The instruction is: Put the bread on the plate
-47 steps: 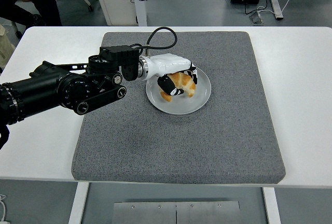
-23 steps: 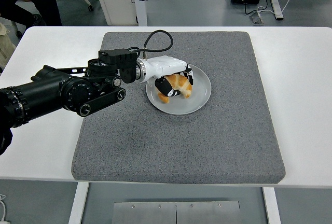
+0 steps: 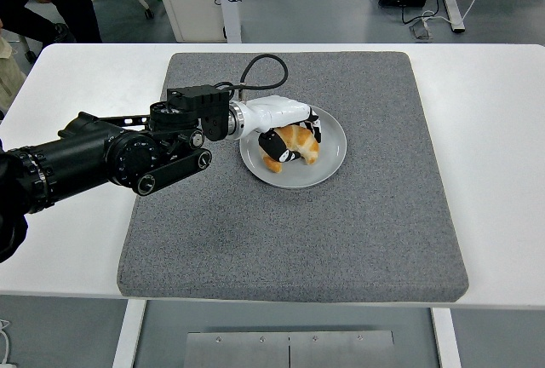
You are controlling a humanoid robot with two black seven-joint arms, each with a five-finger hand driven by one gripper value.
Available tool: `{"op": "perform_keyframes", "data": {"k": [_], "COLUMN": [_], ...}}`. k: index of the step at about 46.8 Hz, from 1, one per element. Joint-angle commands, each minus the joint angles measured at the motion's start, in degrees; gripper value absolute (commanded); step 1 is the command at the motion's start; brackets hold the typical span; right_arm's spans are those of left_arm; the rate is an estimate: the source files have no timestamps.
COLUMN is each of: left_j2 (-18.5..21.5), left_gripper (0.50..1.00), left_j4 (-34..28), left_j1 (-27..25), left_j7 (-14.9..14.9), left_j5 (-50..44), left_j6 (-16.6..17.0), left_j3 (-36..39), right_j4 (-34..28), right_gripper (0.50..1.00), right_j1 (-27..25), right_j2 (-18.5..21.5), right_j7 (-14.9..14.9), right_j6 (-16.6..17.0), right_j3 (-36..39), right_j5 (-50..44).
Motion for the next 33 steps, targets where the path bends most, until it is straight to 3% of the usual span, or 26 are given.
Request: {"op": "perform_keyframes", "data": {"k": [1,24,25,26,27,29,33], "left_j2": [-0.17,-0.17,-0.17,-0.26,-0.17,-0.26,-0.26], "left_gripper": [0.500,0.500,0.537,0.660,0.735,0.770,0.911], "left_j4": [0.01,0.09,0.09,0.01,0.01,-0.08,-0.17], "left_j1": [0.14,-0.12,-0.13,-0.13,-0.21,-0.30,-0.39], "left_j7": [0.04,0.13,0.13,0.13,0.22,0.13,0.13], "left_j5": [0.00,-0.26,-0.26,-0.35,-0.35,-0.44,-1.93], "left_j6": [0.09,0.27,0.27,0.18,0.18,-0.17,-0.52], "left_j3": [-0.02,-0.02,-0.11,-0.11,-0.19,-0.20,-0.20], "right_j4": [0.00,0.00,0.00,0.00,0.00,0.00,0.00], "right_gripper": [1.000,1.000,1.000,1.000,1.000,1.000,1.000], "right_j1": [0.00,0.00,0.00,0.00,0.00,0.00,0.00], "right_j2": [0.00,0.00,0.00,0.00,0.00,0.00,0.00], "right_j7": [0.00,0.00,0.00,0.00,0.08,0.00,0.00], "right_j6": [0.00,0.00,0.00,0.00,0.00,0.00,0.00], "right_j3": [0.05,-0.04,0.05,-0.04,-0.04,0.05,0.05], "right_j5": [0.01,0.01,0.01,-0.07,0.01,0.01,0.01]}}
